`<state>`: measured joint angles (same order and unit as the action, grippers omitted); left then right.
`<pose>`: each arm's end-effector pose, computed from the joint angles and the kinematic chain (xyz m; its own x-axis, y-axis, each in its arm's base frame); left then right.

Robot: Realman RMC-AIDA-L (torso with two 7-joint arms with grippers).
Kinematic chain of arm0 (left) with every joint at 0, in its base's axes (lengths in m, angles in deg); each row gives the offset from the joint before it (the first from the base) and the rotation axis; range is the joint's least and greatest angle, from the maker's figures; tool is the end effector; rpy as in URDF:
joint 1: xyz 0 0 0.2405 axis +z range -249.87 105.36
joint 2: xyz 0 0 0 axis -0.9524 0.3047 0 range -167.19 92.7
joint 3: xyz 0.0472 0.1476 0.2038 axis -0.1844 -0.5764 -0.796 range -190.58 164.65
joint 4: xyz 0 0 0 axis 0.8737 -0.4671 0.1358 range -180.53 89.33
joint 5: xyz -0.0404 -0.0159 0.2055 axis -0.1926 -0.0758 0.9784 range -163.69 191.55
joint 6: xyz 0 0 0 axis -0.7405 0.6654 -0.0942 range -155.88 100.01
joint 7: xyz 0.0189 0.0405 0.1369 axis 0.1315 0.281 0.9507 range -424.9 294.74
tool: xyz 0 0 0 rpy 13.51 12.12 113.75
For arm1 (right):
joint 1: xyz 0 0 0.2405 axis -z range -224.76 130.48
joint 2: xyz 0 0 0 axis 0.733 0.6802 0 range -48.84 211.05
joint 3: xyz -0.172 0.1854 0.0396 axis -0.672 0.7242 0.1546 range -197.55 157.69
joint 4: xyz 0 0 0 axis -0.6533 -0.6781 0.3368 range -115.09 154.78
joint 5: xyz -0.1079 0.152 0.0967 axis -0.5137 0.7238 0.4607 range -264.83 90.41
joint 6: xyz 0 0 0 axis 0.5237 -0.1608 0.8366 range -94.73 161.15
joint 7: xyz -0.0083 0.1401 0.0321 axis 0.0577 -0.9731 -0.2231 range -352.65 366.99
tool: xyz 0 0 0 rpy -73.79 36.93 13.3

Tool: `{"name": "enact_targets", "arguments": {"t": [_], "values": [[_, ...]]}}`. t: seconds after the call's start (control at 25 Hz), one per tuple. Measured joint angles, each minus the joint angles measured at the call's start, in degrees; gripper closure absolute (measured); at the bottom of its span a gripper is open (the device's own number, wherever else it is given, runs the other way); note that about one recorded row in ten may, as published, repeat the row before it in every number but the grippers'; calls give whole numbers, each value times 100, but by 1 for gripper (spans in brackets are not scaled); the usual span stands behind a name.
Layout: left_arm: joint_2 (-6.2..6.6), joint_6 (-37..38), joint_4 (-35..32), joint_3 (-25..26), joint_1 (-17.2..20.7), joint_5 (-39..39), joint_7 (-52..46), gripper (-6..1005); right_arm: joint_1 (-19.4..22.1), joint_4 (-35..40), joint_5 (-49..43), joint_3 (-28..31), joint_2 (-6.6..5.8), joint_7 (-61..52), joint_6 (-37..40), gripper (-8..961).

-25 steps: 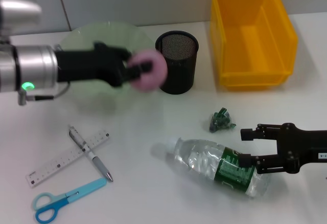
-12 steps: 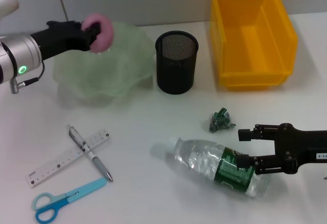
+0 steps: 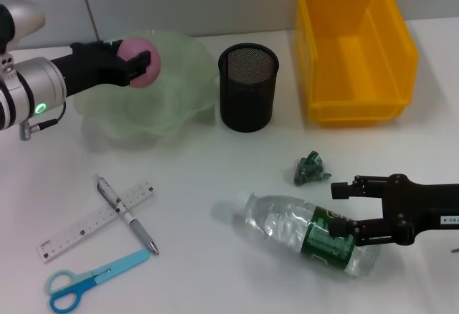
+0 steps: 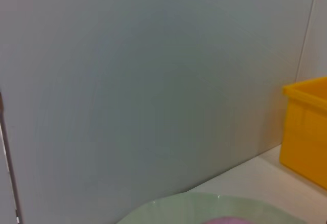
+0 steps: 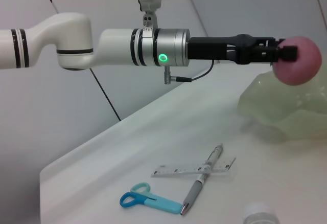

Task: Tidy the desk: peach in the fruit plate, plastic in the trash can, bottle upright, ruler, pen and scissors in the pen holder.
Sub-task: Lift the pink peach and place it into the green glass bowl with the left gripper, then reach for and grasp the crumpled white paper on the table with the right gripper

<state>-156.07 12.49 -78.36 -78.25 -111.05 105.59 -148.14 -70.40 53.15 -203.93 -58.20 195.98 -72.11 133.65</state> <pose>-0.2328 0.4361 -0.0250 0.8088 0.3353 0.4832 0.5777 -0.6066 -0.5461 0.3039 0.2710 0.0165 0.7242 -0.4758 -0.4991 -0.5358 -0.8439 0.0271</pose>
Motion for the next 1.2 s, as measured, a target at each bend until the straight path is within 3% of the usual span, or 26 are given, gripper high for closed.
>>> {"name": "enact_targets", "arguments": {"t": [0.2, 0.48, 0.8, 0.88, 0.96, 1.08, 1.2], "values": [[0, -19, 3, -19, -14, -1, -16, 394, -2, 0, 0, -4, 12, 0, -3, 149], [0, -10, 1, -20, -23, -1, -17, 185, -3, 0, 0, -6, 20, 0, -8, 149], [0, 97, -35, -20, -20, -7, -56, 153, -3, 0, 18, 22, 17, -7, -8, 149], [55, 1234, -281, 128, 101, -14, -470, 153, -3, 4, 38, 29, 17, -76, -9, 149], [55, 1234, -281, 128, 101, -14, -470, 153, -18, 16, 45, 62, 17, -175, -12, 149], [180, 3391, -474, 502, 328, -16, -748, 153, -54, 33, 51, 231, 17, -295, -12, 149], [242, 4302, -365, 516, 434, 29, -829, 153, -95, 44, 53, 373, 17, -324, 17, 149]]}}
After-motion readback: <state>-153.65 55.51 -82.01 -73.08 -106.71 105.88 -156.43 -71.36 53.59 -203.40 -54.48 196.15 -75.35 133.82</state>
